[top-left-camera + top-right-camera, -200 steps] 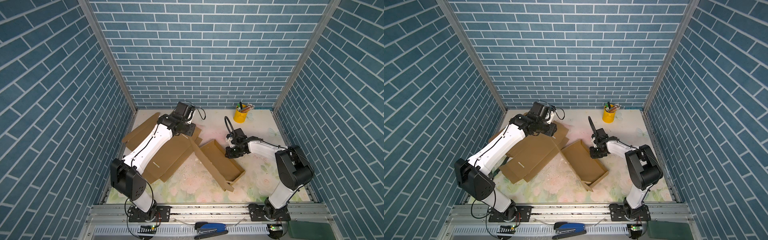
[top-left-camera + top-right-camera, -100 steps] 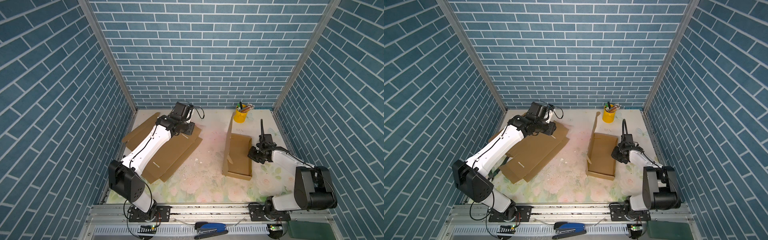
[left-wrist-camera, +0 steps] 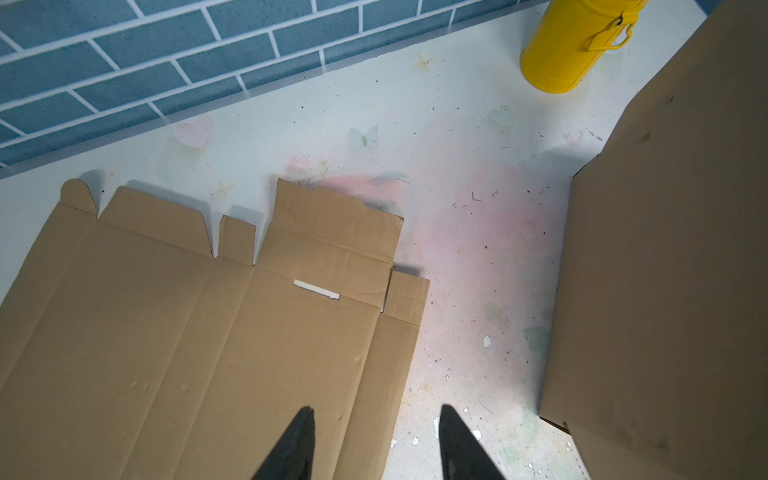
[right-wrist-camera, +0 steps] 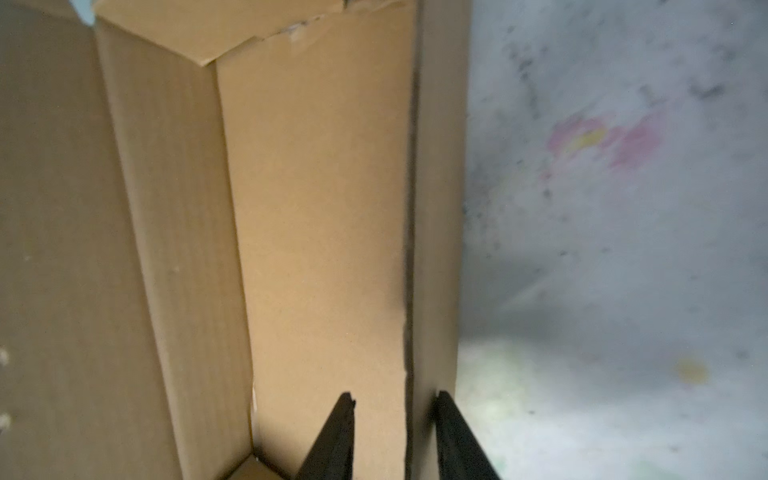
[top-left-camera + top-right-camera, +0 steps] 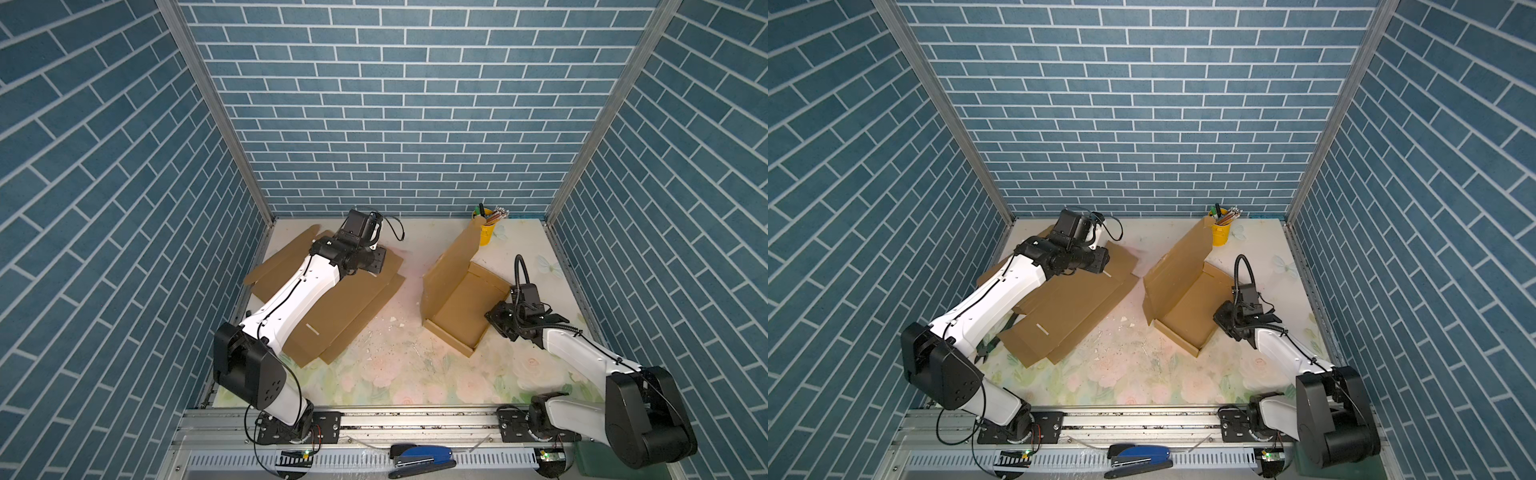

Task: Fold the paper box

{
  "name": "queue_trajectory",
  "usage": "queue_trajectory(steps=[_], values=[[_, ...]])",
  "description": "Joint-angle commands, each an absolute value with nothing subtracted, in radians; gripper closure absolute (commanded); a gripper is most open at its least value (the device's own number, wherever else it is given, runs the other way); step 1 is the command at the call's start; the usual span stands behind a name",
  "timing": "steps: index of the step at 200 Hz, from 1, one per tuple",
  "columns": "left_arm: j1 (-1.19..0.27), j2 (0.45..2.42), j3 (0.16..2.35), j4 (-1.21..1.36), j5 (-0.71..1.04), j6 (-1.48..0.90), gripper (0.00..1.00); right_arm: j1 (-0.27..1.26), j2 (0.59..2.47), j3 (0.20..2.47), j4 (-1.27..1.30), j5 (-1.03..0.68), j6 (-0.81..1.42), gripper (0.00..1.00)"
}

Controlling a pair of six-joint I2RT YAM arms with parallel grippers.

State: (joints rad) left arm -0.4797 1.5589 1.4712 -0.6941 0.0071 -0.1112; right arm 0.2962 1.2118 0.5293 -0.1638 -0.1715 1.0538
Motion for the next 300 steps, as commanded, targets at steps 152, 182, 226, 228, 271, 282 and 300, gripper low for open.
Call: queue_trajectory(steps=[152, 182, 226, 228, 271, 282, 300], values=[[-0.391, 1.291, 1.011, -0.524, -0.066, -0.279, 0.51, 0.273, 1.293, 0.923, -0.603, -0.24, 0.401, 0.52], [-0.399, 1.222, 0.904, -0.478, -0.088, -0.275, 0.51, 0.249, 1.422, 1.023, -0.626, -0.061, 0.243, 0.43], [-0.398, 1.18, 0.856, -0.418, -0.11, -0.233, 0.45, 0.249, 1.618, 1.106, -0.541, 0.01, 0.214, 0.48], [-0.397, 1.18, 0.857, -0.416, -0.111, -0.232, 0.45, 0.249, 1.624, 1.106, -0.536, 0.013, 0.215, 0.48], [-0.387, 1.189, 0.859, -0.38, -0.113, -0.232, 0.38, 0.25, 1.714, 1.106, -0.416, -0.005, 0.273, 0.58], [-0.379, 1.177, 0.848, -0.353, -0.113, -0.237, 0.32, 0.25, 1.73, 1.102, -0.402, -0.007, 0.289, 0.62], [-0.367, 1.162, 0.843, -0.319, -0.1, -0.244, 0.3, 0.249, 1.735, 1.081, -0.391, 0.002, 0.322, 0.7]])
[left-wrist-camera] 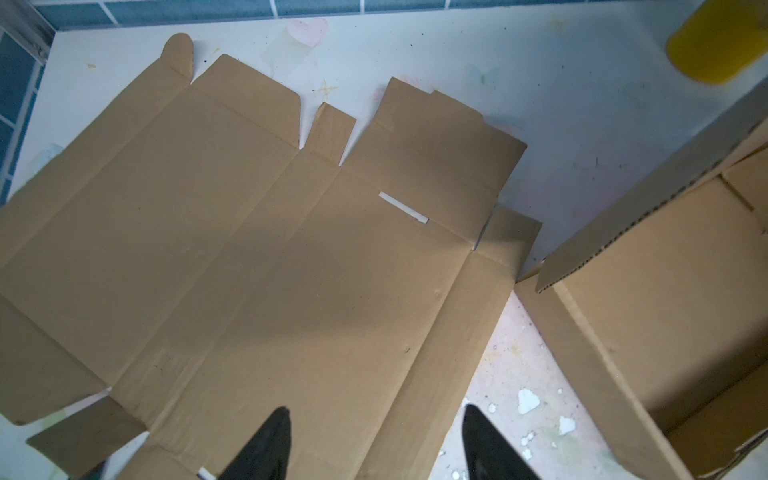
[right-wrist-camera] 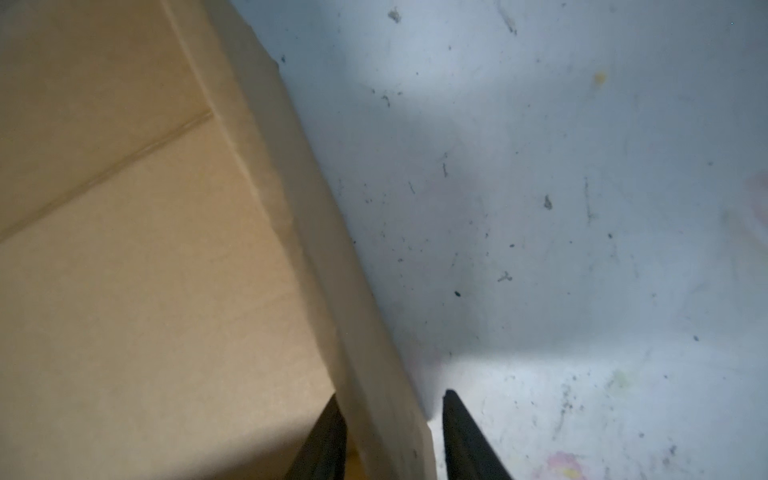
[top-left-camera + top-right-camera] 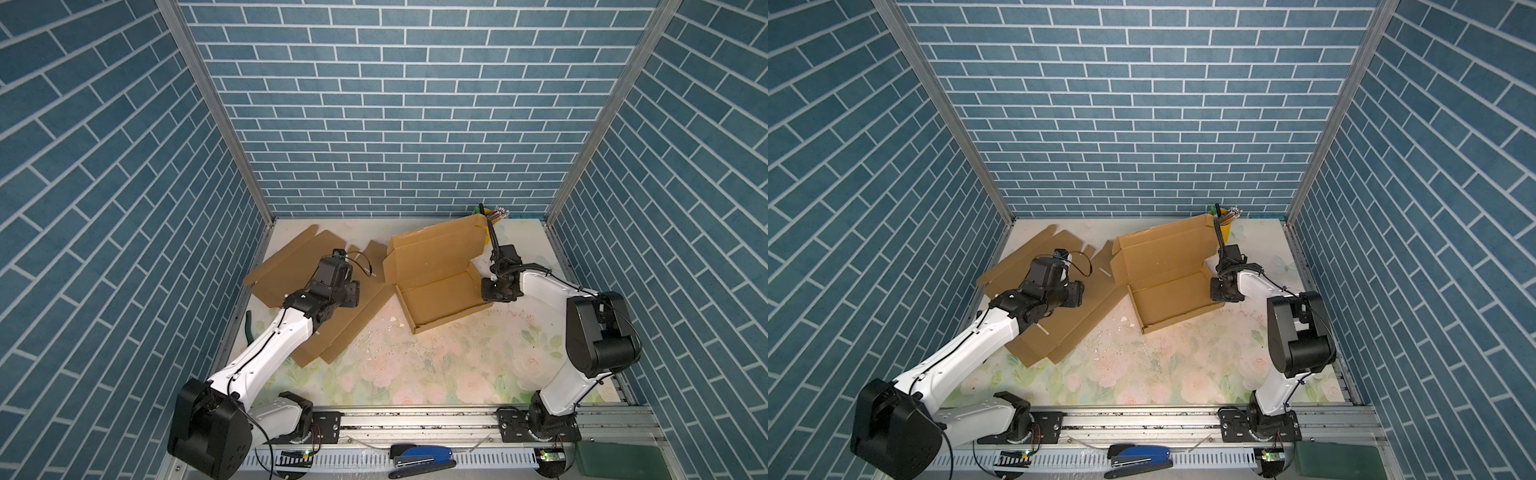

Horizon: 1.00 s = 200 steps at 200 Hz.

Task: Fold the paper box

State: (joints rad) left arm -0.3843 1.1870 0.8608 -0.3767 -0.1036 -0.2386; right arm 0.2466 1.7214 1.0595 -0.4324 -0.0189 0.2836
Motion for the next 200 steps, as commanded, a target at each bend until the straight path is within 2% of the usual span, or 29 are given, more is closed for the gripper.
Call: queue_trajectory(steps=[1, 28, 83, 95, 128, 163, 200], values=[[-0.367, 1.161, 0.844, -0.318, -0.099, -0.245, 0.3, 0.25, 1.734, 1.081, -0.391, 0.002, 0.323, 0.7], [-0.366, 1.161, 0.853, -0.283, -0.07, -0.228, 0.3, 0.25, 1.687, 1.014, -0.368, -0.005, 0.381, 0.77], [-0.365, 1.209, 0.876, -0.237, 0.024, -0.209, 0.32, 0.255, 1.502, 0.823, -0.335, -0.071, 0.532, 0.79], [-0.366, 1.222, 0.884, -0.226, 0.047, -0.203, 0.33, 0.254, 1.463, 0.795, -0.346, -0.081, 0.536, 0.75], [-0.365, 1.285, 0.955, -0.197, 0.132, -0.129, 0.34, 0.214, 1.325, 0.834, -0.463, -0.132, 0.444, 0.48], [-0.348, 1.447, 1.11, -0.158, 0.242, 0.018, 0.37, 0.088, 1.235, 0.978, -0.541, -0.178, 0.275, 0.45], [-0.269, 1.635, 1.262, -0.097, 0.507, 0.081, 0.37, -0.048, 1.196, 0.976, -0.273, -0.282, 0.201, 0.44]])
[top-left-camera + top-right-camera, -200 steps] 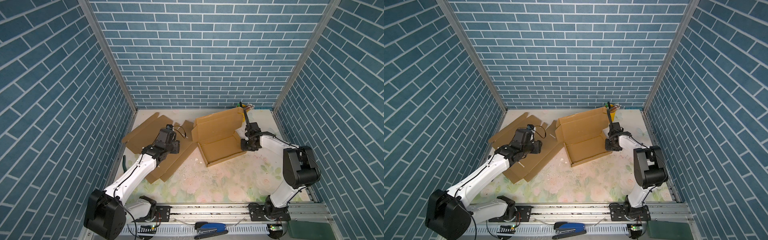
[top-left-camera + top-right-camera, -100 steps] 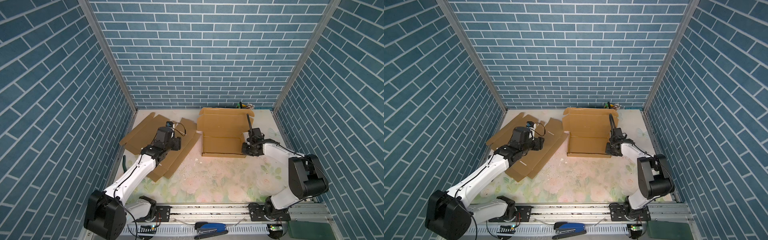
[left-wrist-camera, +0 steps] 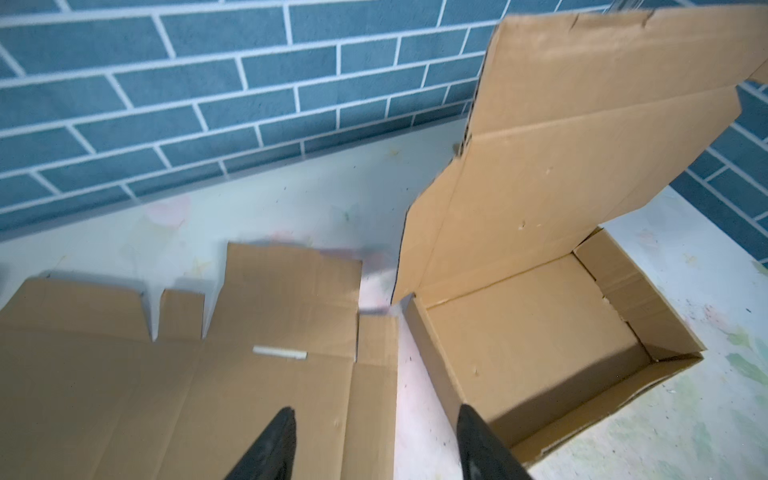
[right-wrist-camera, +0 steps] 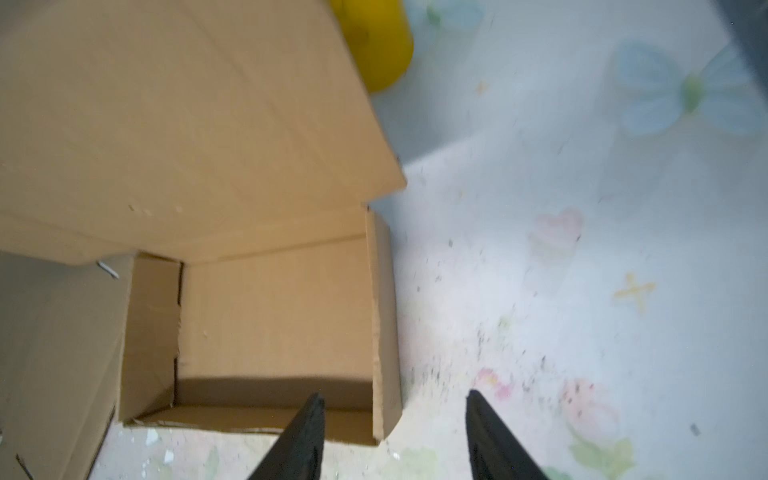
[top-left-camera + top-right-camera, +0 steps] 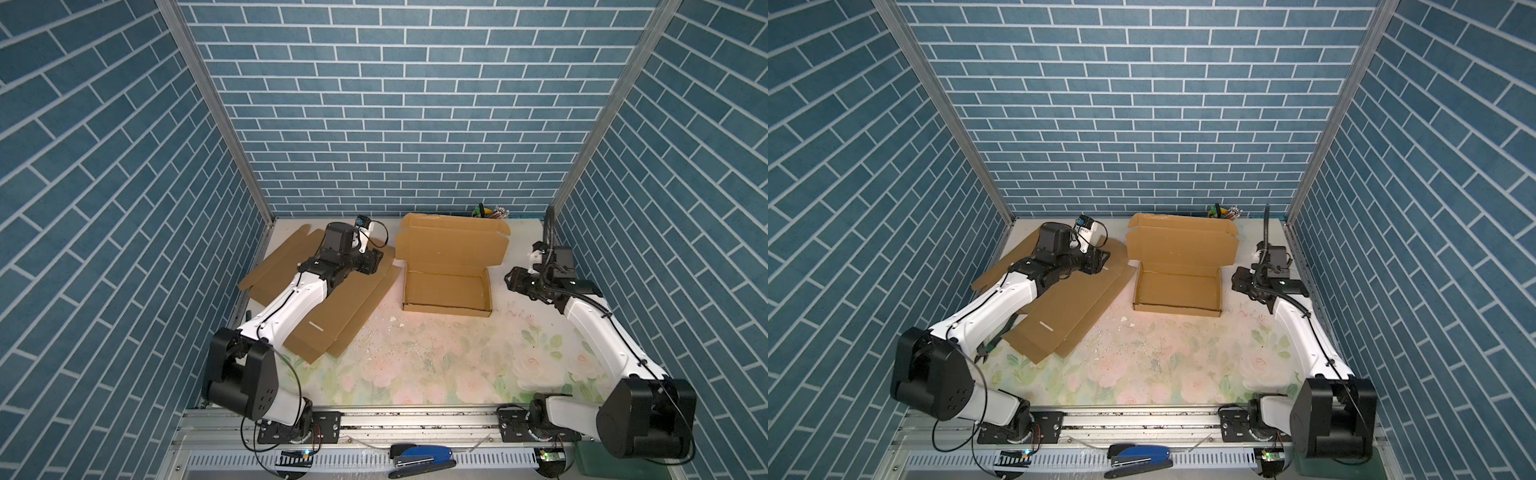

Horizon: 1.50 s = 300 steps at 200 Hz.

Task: Fold the paper box

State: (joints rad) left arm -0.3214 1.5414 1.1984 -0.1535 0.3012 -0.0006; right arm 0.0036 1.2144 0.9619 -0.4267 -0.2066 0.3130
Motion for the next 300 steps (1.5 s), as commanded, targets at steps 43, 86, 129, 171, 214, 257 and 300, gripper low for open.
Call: queue_trajectory(steps=[43, 86, 129, 171, 214, 257, 300], values=[[-0.247, 1.781, 1.414, -0.136, 0.699, 0.165, 0.36, -0.092, 1.355, 1.087, -0.165, -0.431, 0.04, 0.39], [-0.256, 1.883, 1.51, -0.205, 0.747, 0.213, 0.36, -0.091, 1.508, 1.188, -0.148, -0.578, -0.071, 0.35], [-0.284, 1.962, 1.578, -0.259, 0.741, 0.251, 0.37, -0.091, 1.628, 1.28, -0.199, -0.698, -0.13, 0.35], [-0.311, 1.999, 1.623, -0.283, 0.717, 0.273, 0.44, -0.089, 1.689, 1.341, -0.27, -0.812, -0.182, 0.4], [-0.318, 2.02, 1.635, -0.273, 0.686, 0.267, 0.61, -0.086, 1.701, 1.353, -0.318, -0.808, -0.222, 0.49], [-0.321, 2.017, 1.629, -0.27, 0.684, 0.264, 0.81, -0.074, 1.712, 1.36, -0.355, -0.801, -0.257, 0.62], [-0.324, 2.009, 1.613, -0.26, 0.671, 0.244, 0.97, -0.06, 1.697, 1.35, -0.358, -0.779, -0.257, 0.76]])
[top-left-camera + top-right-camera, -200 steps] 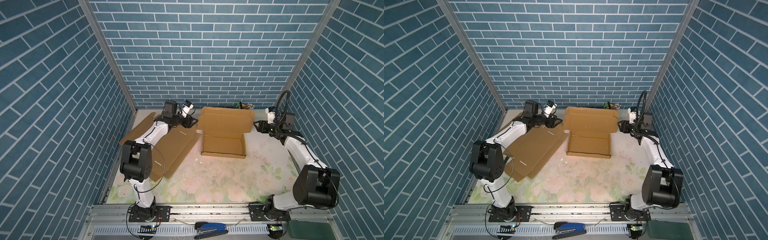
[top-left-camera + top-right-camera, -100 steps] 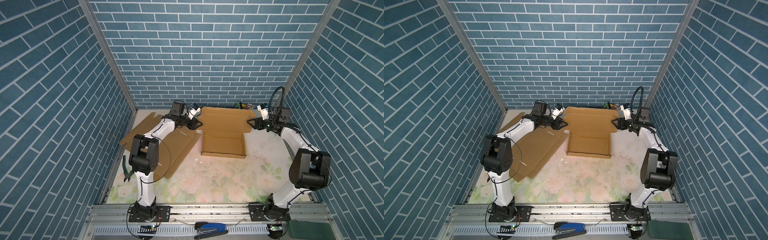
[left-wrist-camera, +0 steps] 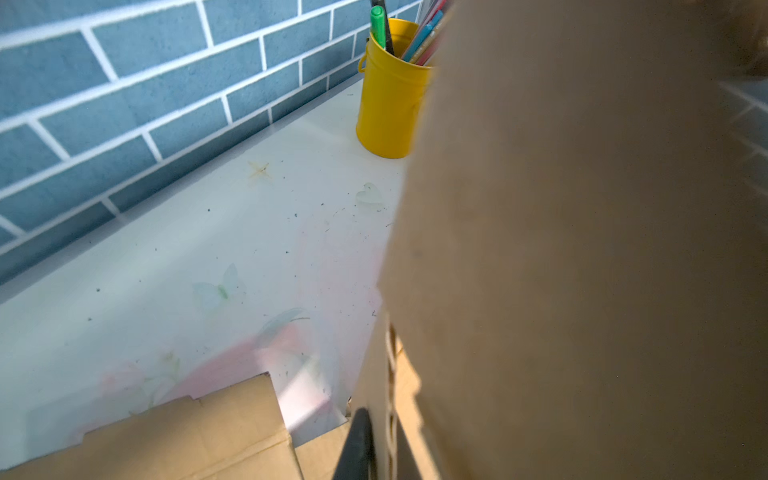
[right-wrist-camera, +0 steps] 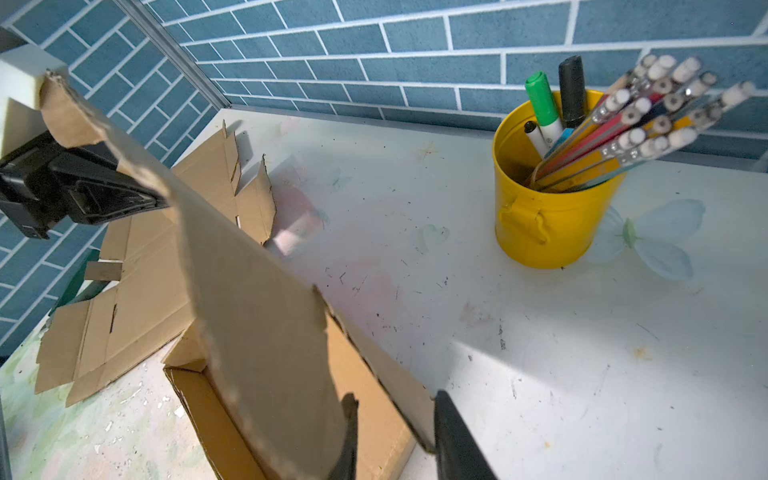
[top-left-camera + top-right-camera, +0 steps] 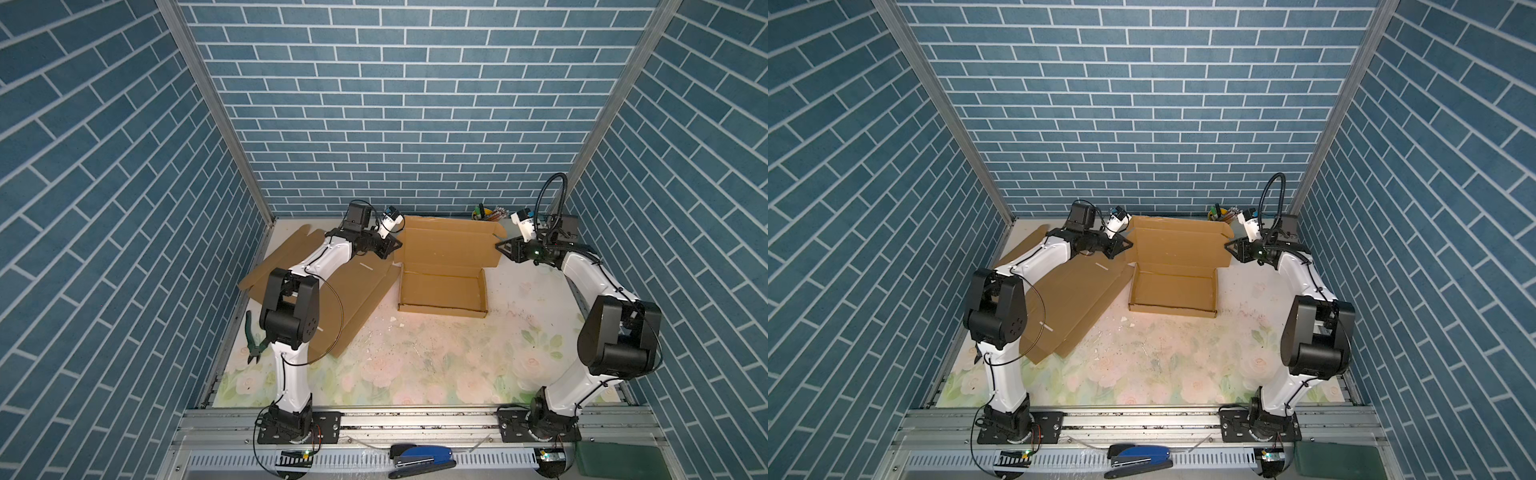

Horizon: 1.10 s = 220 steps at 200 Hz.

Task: Fold the paper box

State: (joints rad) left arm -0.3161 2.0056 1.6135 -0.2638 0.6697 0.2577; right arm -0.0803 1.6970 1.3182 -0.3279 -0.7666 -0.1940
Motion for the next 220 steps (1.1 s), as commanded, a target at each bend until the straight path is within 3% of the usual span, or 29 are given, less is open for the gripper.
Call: queue_trajectory(steps=[1, 88, 129, 220], values=[[-0.324, 2.008, 1.613, -0.259, 0.669, 0.242, 0.97, -0.059, 1.696, 1.348, -0.358, -0.778, -0.256, 0.76], [-0.37, 1.871, 1.348, 0.096, 0.397, 0.031, 1.0, 0.057, 1.553, 1.102, -0.036, -0.537, -0.086, 1.0], [-0.413, 1.811, 1.204, 0.302, 0.306, -0.1, 1.0, 0.137, 1.476, 0.958, 0.16, -0.401, 0.007, 1.0], [-0.478, 1.779, 1.044, 0.468, 0.237, -0.189, 0.99, 0.297, 1.393, 0.753, 0.407, -0.142, 0.178, 1.0]])
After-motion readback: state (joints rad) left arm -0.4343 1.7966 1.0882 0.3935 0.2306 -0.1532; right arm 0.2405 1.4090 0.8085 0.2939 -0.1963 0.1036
